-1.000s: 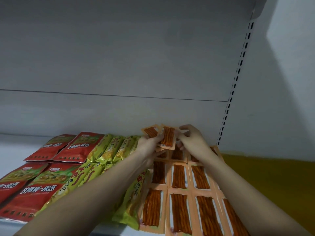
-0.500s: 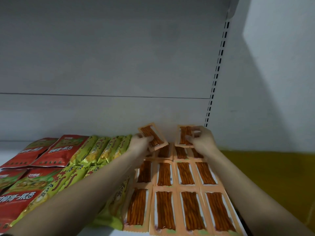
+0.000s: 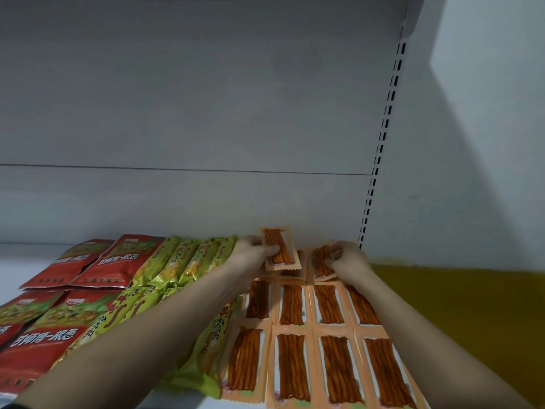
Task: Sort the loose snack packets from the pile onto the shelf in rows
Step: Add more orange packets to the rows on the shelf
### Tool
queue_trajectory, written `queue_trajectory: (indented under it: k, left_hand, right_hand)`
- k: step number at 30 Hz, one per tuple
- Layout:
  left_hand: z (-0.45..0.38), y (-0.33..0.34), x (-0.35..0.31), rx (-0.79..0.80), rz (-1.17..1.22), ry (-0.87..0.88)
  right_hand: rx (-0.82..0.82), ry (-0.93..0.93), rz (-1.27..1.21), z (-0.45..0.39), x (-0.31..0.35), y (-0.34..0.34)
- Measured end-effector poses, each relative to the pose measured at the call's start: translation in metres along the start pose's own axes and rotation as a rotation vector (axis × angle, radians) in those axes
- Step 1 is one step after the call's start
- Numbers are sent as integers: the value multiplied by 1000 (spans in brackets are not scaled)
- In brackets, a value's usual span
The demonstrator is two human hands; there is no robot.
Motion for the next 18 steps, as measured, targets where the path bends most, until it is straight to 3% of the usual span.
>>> queue_trajectory:
  k: [5,8,12,18]
  left_hand:
    - [2,3,3,37,21,-20]
    - [2,7,0,59,57,-25]
    - [-1,25,-6,92,79,-7]
    - [-3,55,-10,157,18,49]
  right_hand:
    - [-65,-123,245,2,11,-1]
    - [-75,-162,63,8,29,-2]
    - [32,-146,-235,26,57,3]
    - [77,-120,-356,31,53,-3]
Point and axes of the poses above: each hand's wrist, its own z-axis away from the middle knuckle, its own y-axis out of the palm, x = y × z, the point moved 9 cm from there along -z, towards the middle knuckle, and after that the axes turned 14 degrees about -z, right-handed, at the moved point
